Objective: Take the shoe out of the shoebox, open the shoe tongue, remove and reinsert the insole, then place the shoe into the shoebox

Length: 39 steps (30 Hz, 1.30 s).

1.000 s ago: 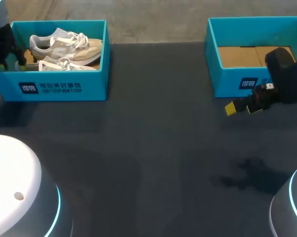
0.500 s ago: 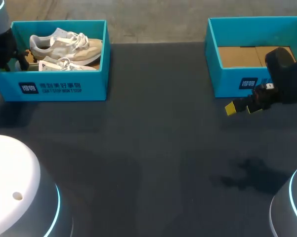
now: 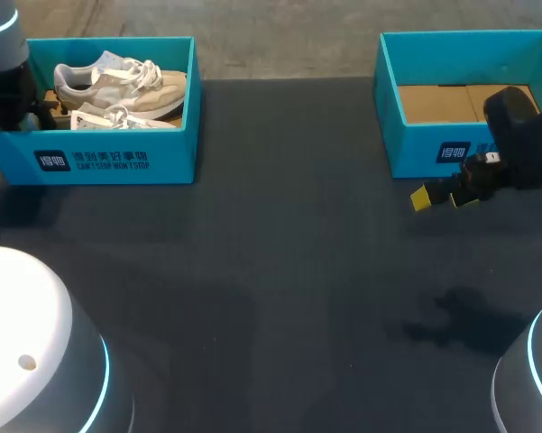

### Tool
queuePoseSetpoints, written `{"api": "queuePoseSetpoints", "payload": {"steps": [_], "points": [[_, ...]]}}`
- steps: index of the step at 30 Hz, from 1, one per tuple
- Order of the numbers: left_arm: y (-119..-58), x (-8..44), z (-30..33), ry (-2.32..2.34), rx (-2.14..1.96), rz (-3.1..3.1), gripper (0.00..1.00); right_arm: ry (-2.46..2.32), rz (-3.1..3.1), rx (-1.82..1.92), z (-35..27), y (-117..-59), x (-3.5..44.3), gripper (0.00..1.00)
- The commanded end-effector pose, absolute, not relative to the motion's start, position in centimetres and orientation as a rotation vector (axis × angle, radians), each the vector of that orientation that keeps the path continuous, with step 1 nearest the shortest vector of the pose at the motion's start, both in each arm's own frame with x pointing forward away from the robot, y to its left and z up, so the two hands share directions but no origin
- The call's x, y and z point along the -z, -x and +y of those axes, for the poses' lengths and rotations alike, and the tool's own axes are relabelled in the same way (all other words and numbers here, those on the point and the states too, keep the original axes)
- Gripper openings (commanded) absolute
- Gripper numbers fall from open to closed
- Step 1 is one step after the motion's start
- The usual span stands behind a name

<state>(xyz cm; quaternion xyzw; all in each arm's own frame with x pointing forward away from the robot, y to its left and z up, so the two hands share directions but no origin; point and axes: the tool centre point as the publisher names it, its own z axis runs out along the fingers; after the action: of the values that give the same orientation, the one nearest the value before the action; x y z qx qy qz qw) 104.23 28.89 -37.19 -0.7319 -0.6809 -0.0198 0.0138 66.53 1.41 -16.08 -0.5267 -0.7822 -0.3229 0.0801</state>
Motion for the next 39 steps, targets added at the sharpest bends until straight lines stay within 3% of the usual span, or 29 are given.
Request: {"api": "queuePoseSetpoints", "payload": {"steps": [1,7,8,10,39], "points": [[-104.8,37.7,29.1,2.268,0.052,-2.112,0.49,1.577,-2.339,0.964,1.5,-66.6,16.2,1.00],[-104.8,38.2,29.2,2.251,0.037,-2.097,0.27,1.577,-2.339,0.964,1.5,-66.6,16.2,1.00],[-104.8,38.2,29.2,2.251,0.039,-2.096,0.14,1.577,-2.339,0.964,1.5,-66.6,16.2,1.00],[-104.8,38.0,29.3,2.253,0.040,-2.094,0.00,1.577,-2.339,0.964,1.5,-66.6,16.2,1.00],[-104.4,30.8,30.0,2.258,0.039,-2.008,0.00,1.577,-2.339,0.964,1.5,-66.6,16.2,1.00]]}}
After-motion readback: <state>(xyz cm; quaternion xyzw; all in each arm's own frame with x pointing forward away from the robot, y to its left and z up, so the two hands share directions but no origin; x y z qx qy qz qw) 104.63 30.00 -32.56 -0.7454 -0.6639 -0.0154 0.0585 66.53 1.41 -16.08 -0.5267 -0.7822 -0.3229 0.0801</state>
